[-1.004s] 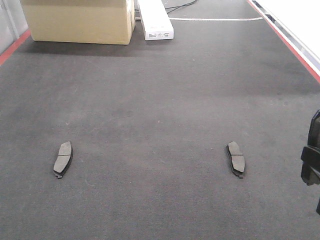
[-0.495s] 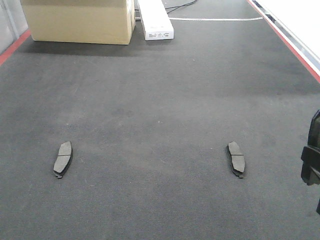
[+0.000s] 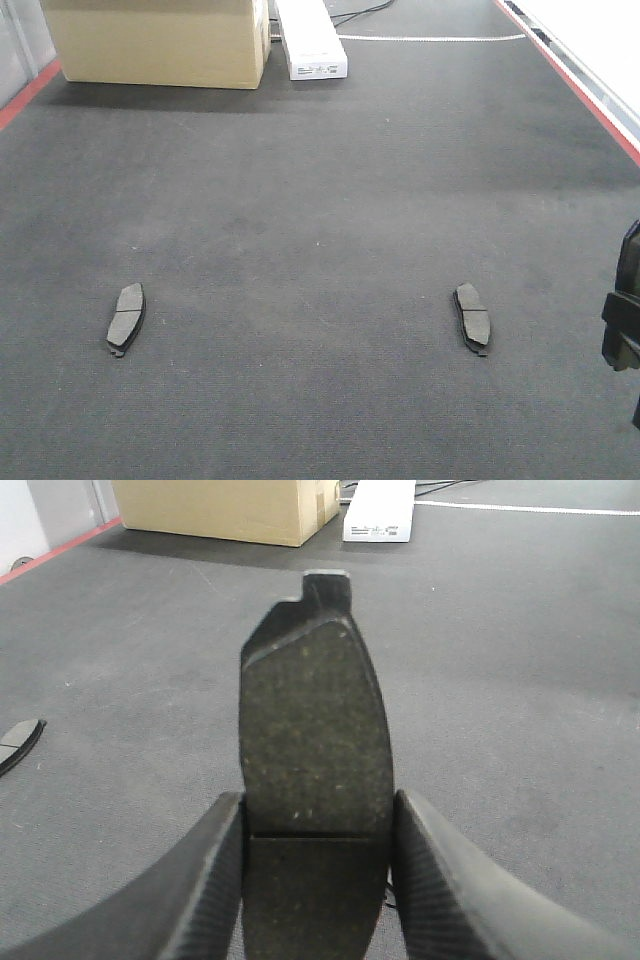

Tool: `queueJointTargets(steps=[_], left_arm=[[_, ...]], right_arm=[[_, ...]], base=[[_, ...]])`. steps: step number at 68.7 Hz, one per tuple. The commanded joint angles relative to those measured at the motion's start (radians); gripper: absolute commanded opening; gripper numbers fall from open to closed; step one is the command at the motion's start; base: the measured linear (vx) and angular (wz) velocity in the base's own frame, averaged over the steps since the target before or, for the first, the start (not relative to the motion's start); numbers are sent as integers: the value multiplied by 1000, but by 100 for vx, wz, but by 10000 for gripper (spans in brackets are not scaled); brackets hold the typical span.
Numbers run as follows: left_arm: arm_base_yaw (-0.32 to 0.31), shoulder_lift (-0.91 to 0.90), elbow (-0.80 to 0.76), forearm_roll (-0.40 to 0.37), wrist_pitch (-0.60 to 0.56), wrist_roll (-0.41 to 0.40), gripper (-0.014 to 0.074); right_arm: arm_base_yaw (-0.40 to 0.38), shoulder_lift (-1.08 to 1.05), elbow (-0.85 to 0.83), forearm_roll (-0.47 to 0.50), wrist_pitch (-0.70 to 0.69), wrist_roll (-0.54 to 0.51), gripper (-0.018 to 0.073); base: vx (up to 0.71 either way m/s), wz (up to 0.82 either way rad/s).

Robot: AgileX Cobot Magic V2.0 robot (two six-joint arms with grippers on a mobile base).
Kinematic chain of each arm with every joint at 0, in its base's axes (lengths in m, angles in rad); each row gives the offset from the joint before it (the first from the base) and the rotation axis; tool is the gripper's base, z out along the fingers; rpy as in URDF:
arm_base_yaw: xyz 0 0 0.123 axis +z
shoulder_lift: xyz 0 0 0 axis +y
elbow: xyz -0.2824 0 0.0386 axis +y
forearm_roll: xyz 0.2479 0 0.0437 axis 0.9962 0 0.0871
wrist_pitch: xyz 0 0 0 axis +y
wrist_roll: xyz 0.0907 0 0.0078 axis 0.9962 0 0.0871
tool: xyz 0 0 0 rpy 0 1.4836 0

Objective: Move and align brake pads A on conveyor
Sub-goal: 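Turn and approach the conveyor belt holding both pads, then lower the left gripper with its pad beside the belt's pad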

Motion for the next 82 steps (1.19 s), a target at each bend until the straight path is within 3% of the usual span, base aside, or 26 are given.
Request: queueJointTargets(steps=[1, 8, 22, 38, 54, 68, 82], left_arm=[[-4, 13, -28, 21, -91, -18, -6], [-4, 56, -30, 23, -73, -33, -5], [-4, 348, -79, 18, -50, -106, 1], [-4, 732, -275, 10, -57, -165, 12], [-4, 1054, -458, -59, -43, -221, 25], [0, 1244, -532, -56, -69, -356, 41], [3, 1381, -646, -67, -29, -367, 68]], right_arm=[[-1, 5, -32, -19, -96, -7, -7], [-1, 5, -32, -19, -96, -7, -7], [-1, 5, -32, -19, -96, -7, -7], [-1, 5, -32, -19, -96, -7, -7], [-1, 5, -32, -19, -96, -7, -7], [-1, 5, -32, -19, -96, -7, -7], [-1, 5, -32, -19, -96, -7, -7]], base=[[0, 0], [0, 0], [0, 0], [0, 0], [0, 0], [0, 0], [0, 0]])
